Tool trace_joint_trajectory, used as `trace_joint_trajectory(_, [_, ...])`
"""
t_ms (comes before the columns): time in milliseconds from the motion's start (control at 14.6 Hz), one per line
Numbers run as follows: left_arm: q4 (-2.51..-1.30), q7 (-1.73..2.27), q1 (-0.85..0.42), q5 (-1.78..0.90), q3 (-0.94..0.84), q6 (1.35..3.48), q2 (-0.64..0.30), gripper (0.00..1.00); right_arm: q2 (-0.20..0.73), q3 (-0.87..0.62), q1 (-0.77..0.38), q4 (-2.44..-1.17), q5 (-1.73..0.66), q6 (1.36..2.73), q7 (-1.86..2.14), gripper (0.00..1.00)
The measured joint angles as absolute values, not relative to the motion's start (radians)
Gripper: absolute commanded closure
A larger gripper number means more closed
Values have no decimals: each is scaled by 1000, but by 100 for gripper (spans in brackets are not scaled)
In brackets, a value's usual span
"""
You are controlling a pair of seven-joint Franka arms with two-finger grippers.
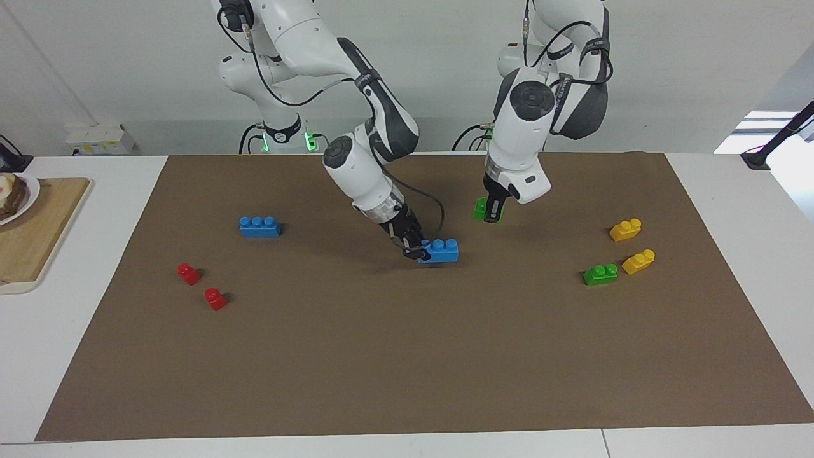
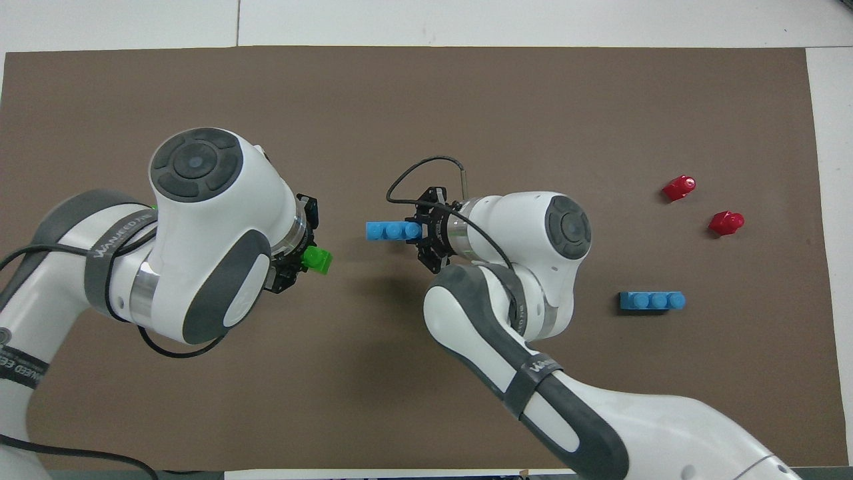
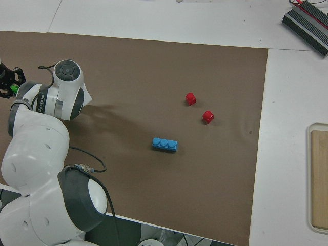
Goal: Remove green block with left arm and hold with right
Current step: 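Set the green brick by the yellow bricks while the right gripper sets blue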
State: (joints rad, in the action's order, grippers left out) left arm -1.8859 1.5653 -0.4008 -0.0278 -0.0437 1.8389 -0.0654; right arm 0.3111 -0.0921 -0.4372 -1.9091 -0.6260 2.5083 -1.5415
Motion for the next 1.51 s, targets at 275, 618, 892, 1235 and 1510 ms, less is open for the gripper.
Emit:
trace_joint_trajectory(275, [-1938, 1264, -296, -28, -40, 1836, -49, 89, 233, -85, -187, -1827, -581, 2182, -1333, 100])
trace_joint_trajectory(618, [-2011, 757, -126, -28, -37, 1837, -23, 89, 221, -82, 63, -1856, -572, 2037, -1106, 100])
trace_joint_trajectory(892, [-2066, 355, 17, -28, -34, 1877, -2, 88, 219, -82, 181, -1933, -550, 2010, -1000, 100])
trace_joint_trajectory(1235, [-2219, 74, 92, -28, -33, 2123, 4, 88, 218, -82, 226, -2022, -550, 2045, -954, 100])
trace_joint_trajectory(1510, [-2269, 8, 96, -28, -40, 2210, -19, 87, 232, -83, 226, -2062, -550, 2105, -954, 100])
